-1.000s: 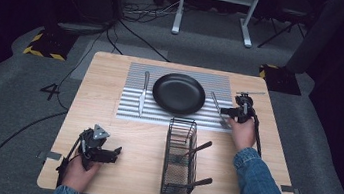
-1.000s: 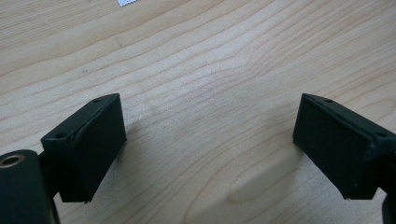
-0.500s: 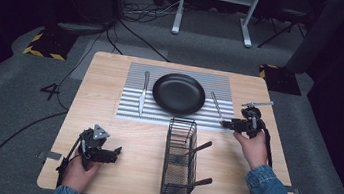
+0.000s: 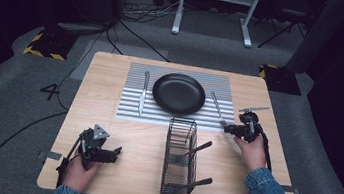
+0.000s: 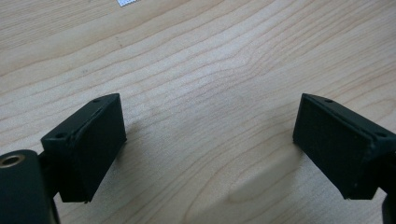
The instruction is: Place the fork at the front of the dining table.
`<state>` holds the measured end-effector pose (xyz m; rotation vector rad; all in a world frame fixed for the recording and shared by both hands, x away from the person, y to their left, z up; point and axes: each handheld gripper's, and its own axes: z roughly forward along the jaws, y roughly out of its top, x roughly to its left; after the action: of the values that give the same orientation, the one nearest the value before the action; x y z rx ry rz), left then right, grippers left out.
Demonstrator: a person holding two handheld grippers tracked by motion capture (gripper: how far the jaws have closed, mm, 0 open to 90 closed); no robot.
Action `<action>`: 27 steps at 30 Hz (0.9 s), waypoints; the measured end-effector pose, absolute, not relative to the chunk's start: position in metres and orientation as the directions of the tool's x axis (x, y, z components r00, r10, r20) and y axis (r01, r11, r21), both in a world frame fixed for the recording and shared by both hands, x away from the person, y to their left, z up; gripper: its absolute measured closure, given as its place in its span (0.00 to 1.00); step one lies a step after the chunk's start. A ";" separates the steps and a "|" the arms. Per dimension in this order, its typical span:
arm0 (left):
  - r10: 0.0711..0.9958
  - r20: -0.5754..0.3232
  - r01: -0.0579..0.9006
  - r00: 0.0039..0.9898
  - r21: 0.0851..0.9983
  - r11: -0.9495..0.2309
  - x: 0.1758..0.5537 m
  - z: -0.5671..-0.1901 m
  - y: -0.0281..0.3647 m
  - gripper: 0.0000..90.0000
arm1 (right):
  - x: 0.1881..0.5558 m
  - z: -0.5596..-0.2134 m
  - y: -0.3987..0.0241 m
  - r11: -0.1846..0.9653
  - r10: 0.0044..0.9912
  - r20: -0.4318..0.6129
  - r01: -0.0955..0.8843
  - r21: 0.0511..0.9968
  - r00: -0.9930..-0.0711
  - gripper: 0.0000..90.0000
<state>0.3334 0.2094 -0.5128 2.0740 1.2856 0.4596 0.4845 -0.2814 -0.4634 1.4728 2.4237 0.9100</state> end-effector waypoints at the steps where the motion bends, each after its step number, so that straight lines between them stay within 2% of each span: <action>1: 0.888 -0.040 0.661 0.459 0.683 -0.311 0.333 -0.513 0.209 0.11 | 0.487 -0.465 -0.281 0.317 0.846 0.185 0.751 0.579 -0.500 0.85; 6: 0.888 -0.040 0.661 0.459 0.683 -0.311 0.333 -0.513 0.209 0.11 | 0.494 -0.467 -0.275 0.287 0.838 0.227 0.754 0.591 -0.497 0.85; 21: 0.888 -0.040 0.661 0.459 0.682 -0.311 0.333 -0.513 0.209 0.11 | 0.516 -0.464 -0.243 0.305 0.827 0.212 0.731 0.610 -0.521 0.83; 27: 0.888 -0.040 0.661 0.459 0.683 -0.311 0.333 -0.513 0.209 0.11 | 0.513 -0.456 -0.253 0.257 0.837 0.230 0.728 0.636 -0.496 0.73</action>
<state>0.3334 0.2094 -0.5128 2.0742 1.2855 0.4594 0.5126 -0.2525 -0.4564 1.4859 2.3633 1.0620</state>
